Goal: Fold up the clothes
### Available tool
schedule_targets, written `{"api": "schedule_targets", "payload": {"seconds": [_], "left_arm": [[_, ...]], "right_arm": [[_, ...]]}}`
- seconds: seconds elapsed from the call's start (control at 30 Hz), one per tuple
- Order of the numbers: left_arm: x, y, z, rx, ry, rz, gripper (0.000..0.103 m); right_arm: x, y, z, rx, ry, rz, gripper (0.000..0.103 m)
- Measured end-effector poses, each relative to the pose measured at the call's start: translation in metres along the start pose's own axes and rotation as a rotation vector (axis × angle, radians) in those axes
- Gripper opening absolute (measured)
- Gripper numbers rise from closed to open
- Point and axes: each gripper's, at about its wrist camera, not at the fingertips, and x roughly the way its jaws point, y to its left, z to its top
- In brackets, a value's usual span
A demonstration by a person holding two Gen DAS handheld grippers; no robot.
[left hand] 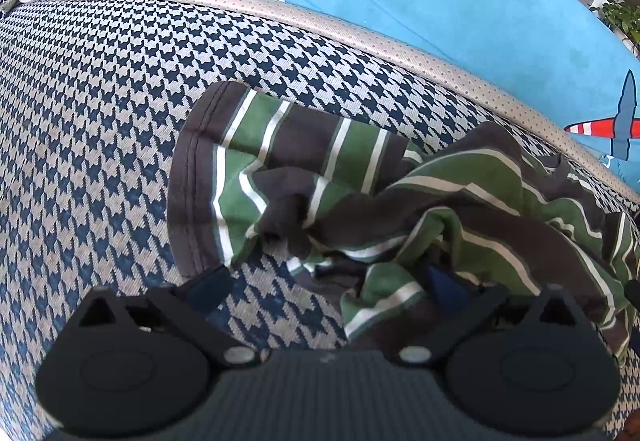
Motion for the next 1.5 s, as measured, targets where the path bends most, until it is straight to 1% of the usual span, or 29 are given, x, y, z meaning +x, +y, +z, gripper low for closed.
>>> {"api": "schedule_targets", "payload": {"seconds": [0.03,0.1,0.13,0.2,0.23,0.27,0.3,0.37,0.4,0.43,0.47,0.53,0.6,0.73,0.8,0.83,0.9,0.97,1.07,1.1,1.13,1.17,1.2,1.23,1.27,1.3,1.33,1.37,1.5], "left_arm": [[0.000,0.000,0.000,0.001,0.001,-0.001,0.103],[0.000,0.001,-0.002,0.005,0.004,-0.003,0.103],[0.000,0.002,-0.002,0.007,0.004,-0.003,0.103],[-0.001,0.003,-0.003,0.010,0.004,-0.004,0.103],[-0.002,0.004,-0.003,0.009,0.002,-0.004,0.103],[-0.002,0.004,-0.004,0.010,-0.002,-0.001,0.103],[-0.003,0.004,-0.004,0.012,-0.009,0.003,0.103],[-0.005,0.004,-0.005,0.019,-0.023,0.015,0.103],[-0.007,0.003,-0.005,0.027,-0.032,0.023,0.103],[-0.009,0.001,-0.006,0.037,-0.039,0.029,0.103],[-0.011,0.000,-0.008,0.046,-0.045,0.034,0.103],[-0.014,-0.001,-0.009,0.064,-0.055,0.042,0.103],[-0.018,-0.004,-0.009,0.074,-0.064,0.055,0.103],[-0.032,-0.006,-0.011,0.056,-0.085,0.060,0.103],[-0.035,-0.001,-0.006,0.044,-0.096,0.063,0.103],[-0.036,0.002,-0.005,0.042,-0.100,0.061,0.103],[-0.038,0.002,-0.004,0.041,-0.101,0.055,0.103],[-0.036,0.004,-0.005,0.046,-0.094,0.054,0.103],[-0.035,0.003,-0.008,0.052,-0.083,0.049,0.103],[-0.036,0.002,-0.009,0.056,-0.082,0.048,0.103],[-0.036,0.002,-0.010,0.058,-0.084,0.050,0.103],[-0.036,0.003,-0.009,0.059,-0.087,0.053,0.103],[-0.035,0.004,-0.008,0.056,-0.088,0.056,0.103],[-0.035,0.006,-0.007,0.048,-0.089,0.058,0.103],[-0.034,0.008,-0.006,0.043,-0.088,0.060,0.103],[-0.033,0.009,-0.005,0.040,-0.086,0.061,0.103],[-0.032,0.009,-0.005,0.037,-0.084,0.062,0.103],[-0.031,0.010,-0.004,0.034,-0.082,0.063,0.103],[-0.027,0.013,-0.003,0.022,-0.074,0.066,0.103]], "right_arm": [[0.001,0.004,-0.001,-0.010,-0.001,0.012,0.094],[0.003,0.012,-0.004,-0.026,0.008,0.051,0.089],[0.005,0.016,-0.006,-0.040,0.016,0.054,0.081],[0.007,0.027,-0.010,-0.097,0.011,0.007,0.077],[0.008,0.033,-0.012,-0.132,0.007,-0.019,0.069],[0.008,0.035,-0.013,-0.154,0.000,-0.033,0.057],[0.008,0.038,-0.014,-0.172,-0.007,-0.043,0.051],[0.008,0.039,-0.015,-0.179,-0.013,-0.036,0.035],[0.007,0.039,-0.015,-0.179,-0.015,-0.035,0.029],[0.006,0.039,-0.015,-0.179,-0.017,-0.033,0.016],[0.004,0.039,-0.015,-0.179,-0.020,-0.031,0.012],[-0.002,0.039,-0.014,-0.180,-0.040,-0.037,0.008],[-0.010,0.040,-0.012,-0.183,-0.067,-0.047,0.007],[-0.027,0.033,-0.007,-0.159,-0.110,-0.080,0.006],[-0.036,0.027,-0.005,-0.129,-0.127,-0.105,0.006],[-0.041,0.023,-0.004,-0.110,-0.137,-0.125,0.003],[-0.050,0.015,0.000,-0.071,-0.154,-0.154,0.003],[-0.057,0.008,0.003,-0.036,-0.157,-0.160,0.003],[-0.060,0.000,0.006,0.021,-0.130,-0.164,0.004],[-0.058,-0.002,0.006,0.038,-0.112,-0.155,0.007],[-0.057,-0.004,0.005,0.056,-0.096,-0.143,0.019],[-0.055,-0.005,0.004,0.076,-0.089,-0.124,0.036],[-0.054,-0.006,0.004,0.095,-0.083,-0.103,0.044],[-0.054,-0.006,0.004,0.109,-0.078,-0.079,0.055],[-0.052,-0.005,0.004,0.114,-0.072,-0.061,0.063],[-0.050,-0.002,0.004,0.113,-0.066,-0.052,0.068],[-0.049,0.000,0.004,0.111,-0.060,-0.044,0.077],[-0.047,0.002,0.004,0.108,-0.054,-0.038,0.081],[-0.036,0.011,0.001,0.081,-0.025,-0.030,0.086]]}}
